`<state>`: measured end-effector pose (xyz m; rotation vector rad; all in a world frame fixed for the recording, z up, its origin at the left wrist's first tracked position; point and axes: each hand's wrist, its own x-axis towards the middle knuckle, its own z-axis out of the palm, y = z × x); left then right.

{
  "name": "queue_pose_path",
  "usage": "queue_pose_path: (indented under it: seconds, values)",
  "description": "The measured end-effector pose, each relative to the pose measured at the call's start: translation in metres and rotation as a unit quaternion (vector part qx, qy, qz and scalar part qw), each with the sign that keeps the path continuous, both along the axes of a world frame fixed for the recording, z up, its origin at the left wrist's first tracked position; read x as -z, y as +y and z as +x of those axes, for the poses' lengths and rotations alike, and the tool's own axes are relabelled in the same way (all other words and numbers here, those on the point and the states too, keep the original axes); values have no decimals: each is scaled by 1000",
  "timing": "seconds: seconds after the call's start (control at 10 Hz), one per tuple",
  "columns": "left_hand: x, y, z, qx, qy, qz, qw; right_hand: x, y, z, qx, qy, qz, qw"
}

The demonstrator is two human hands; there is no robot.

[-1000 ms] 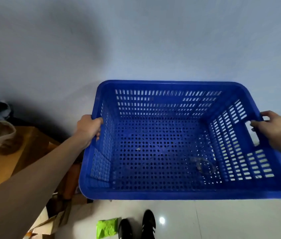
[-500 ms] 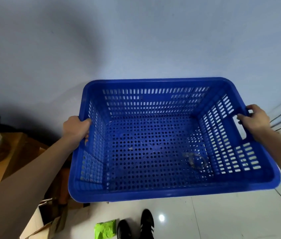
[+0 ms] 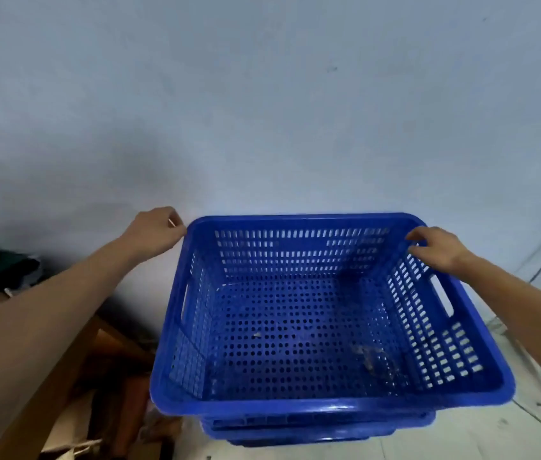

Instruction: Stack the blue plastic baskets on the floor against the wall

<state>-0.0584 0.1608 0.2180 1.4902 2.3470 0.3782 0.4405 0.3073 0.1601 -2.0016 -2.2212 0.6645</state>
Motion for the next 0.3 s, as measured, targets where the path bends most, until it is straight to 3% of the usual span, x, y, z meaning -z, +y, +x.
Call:
queue_pose_path:
  seconds: [0.2, 0.3]
  values:
    - [-78, -13, 47, 108, 0, 11, 994, -75, -26, -67, -127, 65, 43, 989]
    - [-115, -23, 65, 130, 45, -4, 990, -111, -39, -84, -160, 71, 77, 982]
